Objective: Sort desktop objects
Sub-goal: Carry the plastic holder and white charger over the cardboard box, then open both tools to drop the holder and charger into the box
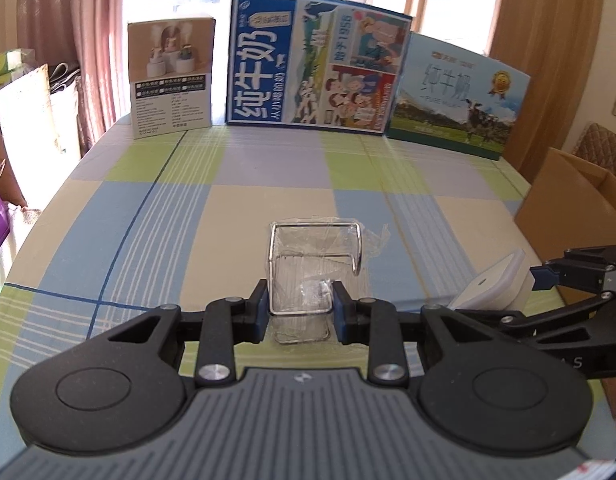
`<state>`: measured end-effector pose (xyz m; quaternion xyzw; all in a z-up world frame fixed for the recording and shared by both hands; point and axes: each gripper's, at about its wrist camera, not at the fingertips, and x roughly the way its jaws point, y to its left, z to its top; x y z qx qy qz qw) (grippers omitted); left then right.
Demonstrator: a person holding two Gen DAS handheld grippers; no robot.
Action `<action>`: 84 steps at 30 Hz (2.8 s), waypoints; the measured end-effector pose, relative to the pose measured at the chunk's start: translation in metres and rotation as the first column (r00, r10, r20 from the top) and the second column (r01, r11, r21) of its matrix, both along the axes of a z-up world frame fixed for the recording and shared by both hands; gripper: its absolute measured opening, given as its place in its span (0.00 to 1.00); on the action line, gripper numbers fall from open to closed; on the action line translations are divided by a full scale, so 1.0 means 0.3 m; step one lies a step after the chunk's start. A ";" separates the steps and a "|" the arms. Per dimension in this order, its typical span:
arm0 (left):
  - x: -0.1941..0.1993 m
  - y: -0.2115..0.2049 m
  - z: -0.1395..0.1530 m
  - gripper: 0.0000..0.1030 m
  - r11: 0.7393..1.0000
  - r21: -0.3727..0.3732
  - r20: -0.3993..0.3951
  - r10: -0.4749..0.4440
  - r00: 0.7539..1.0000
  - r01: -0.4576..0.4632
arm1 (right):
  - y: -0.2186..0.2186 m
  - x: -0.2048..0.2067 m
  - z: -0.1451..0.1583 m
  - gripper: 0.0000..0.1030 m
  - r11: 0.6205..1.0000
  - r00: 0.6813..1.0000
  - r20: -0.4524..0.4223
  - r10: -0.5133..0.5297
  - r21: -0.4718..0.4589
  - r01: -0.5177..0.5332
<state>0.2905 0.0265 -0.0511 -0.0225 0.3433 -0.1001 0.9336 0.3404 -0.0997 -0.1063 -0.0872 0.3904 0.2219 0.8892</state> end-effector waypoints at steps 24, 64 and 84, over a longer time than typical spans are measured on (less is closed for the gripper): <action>-0.396 -0.383 0.373 0.25 0.979 -0.009 0.089 -0.200 0.976 0.202 | -0.434 -0.446 0.465 0.60 0.996 0.979 0.180 -0.090 0.021 0.088; -0.283 -1.050 0.273 0.34 0.911 -0.042 -0.018 -0.411 0.911 0.410 | -1.033 -0.411 0.339 0.60 0.943 0.940 0.074 -0.333 0.036 0.331; -0.357 -0.872 0.312 0.89 0.952 0.018 0.049 -0.306 0.951 0.305 | -0.948 -0.389 0.349 0.80 0.944 0.944 0.054 -0.324 0.074 0.320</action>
